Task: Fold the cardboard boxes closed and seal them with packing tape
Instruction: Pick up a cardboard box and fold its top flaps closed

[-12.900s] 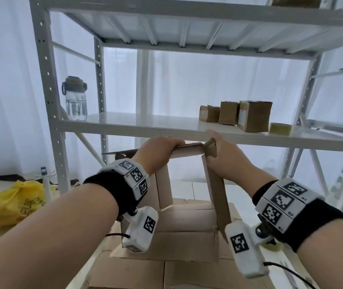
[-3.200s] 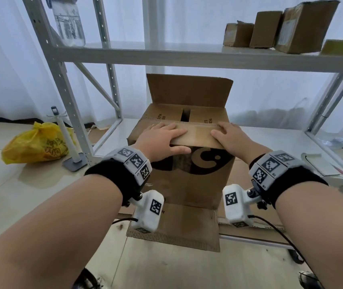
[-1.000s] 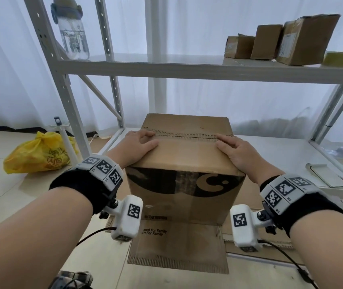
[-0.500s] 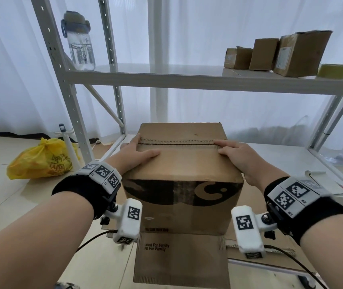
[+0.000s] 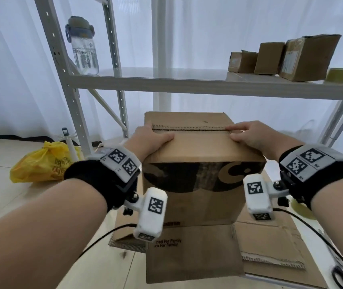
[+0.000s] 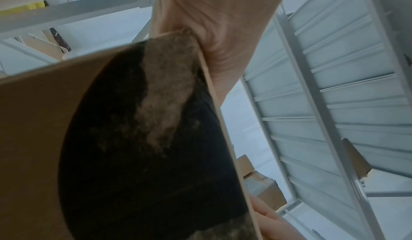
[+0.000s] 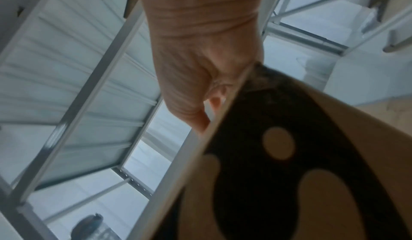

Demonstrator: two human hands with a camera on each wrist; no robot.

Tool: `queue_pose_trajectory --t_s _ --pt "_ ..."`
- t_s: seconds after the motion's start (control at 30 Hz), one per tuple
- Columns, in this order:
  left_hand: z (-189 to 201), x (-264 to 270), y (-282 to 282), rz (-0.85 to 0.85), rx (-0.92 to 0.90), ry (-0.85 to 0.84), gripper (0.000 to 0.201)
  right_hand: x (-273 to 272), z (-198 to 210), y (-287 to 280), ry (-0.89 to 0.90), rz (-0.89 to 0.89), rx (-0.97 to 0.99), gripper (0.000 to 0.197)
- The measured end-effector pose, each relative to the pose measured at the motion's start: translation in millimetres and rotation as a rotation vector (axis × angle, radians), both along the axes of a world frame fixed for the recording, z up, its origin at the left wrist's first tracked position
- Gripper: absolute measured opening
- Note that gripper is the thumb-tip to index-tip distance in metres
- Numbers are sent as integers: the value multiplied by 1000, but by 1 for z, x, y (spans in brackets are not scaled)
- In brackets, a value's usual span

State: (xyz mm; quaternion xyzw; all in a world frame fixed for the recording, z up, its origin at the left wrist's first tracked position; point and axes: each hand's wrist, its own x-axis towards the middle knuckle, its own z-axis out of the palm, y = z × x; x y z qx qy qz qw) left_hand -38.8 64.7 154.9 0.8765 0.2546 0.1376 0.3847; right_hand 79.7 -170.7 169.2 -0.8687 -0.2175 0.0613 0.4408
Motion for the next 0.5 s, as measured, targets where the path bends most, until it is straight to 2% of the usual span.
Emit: queue_pose_trajectory --t_s 0.1,0.2,0.27,0.3,0.4,0.5 --pt "-22 11 -2 9 4 73 77 12 -16 8 -65 -1 -199 32" --pt "-48 10 -5 18 1 151 82 14 -41 14 -120 -6 -279 30" --pt "-59 7 -2 27 -45 115 83 14 -50 13 -161 -38 -275 44" --pt "-61 4 1 31 -72 88 79 15 -53 12 -169 -75 -305 52" --pt "-60 -2 11 20 -160 47 57 17 -61 4 -134 -185 -416 57" --pt "-60 -8 12 16 -243 22 41 10 -74 -4 -47 -311 -358 72"
